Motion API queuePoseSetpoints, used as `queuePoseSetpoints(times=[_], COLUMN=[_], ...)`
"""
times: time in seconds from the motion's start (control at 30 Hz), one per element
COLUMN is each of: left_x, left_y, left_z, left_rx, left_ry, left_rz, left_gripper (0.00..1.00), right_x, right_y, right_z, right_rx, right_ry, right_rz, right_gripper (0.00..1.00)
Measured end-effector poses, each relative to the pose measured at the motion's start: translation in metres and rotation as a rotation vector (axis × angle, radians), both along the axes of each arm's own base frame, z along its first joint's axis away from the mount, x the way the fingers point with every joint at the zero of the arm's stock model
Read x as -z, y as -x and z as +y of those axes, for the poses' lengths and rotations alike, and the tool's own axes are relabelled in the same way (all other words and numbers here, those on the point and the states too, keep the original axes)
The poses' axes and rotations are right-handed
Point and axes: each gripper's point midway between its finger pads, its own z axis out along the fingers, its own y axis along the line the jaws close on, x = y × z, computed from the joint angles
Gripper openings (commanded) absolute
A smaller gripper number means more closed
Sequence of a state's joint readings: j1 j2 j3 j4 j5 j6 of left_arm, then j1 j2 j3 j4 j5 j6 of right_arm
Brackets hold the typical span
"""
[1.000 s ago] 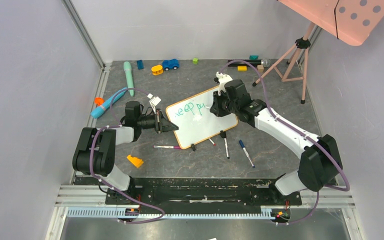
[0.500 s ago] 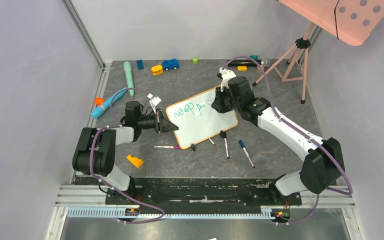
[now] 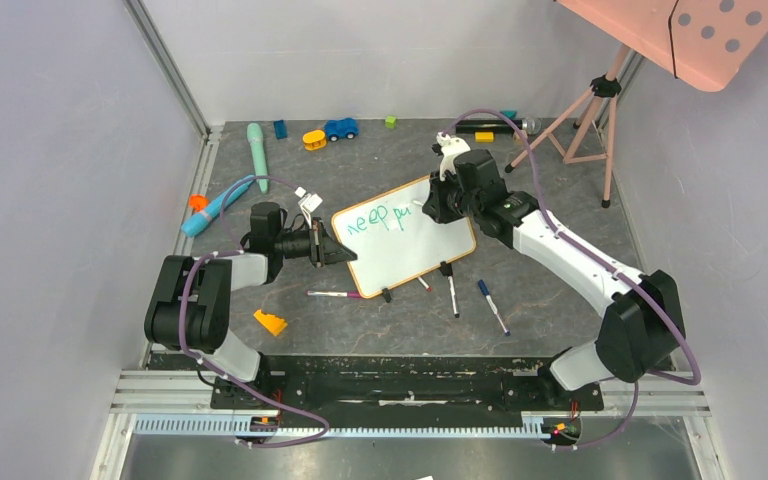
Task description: Write a sentence on the whiteboard
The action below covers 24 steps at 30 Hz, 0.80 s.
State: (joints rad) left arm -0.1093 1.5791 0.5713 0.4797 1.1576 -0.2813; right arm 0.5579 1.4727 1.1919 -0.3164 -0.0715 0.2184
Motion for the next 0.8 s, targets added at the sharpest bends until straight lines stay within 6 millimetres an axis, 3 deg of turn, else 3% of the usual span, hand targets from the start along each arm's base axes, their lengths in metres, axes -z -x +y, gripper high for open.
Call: queuePoseSetpoints(times=[0.8], left_x=[0.0000], left_y=[0.0006], left_z=[0.0001], left_rx=[0.000], left_ry=[0.000], left_rz=[0.003], left_gripper=[0.02], right_x=[0.0078], right_y=[-0.0002], right_z=[-0.0003], right_rx=[-0.004], right_ry=[0.018], right_rz=[0.018], right_gripper=[0.00])
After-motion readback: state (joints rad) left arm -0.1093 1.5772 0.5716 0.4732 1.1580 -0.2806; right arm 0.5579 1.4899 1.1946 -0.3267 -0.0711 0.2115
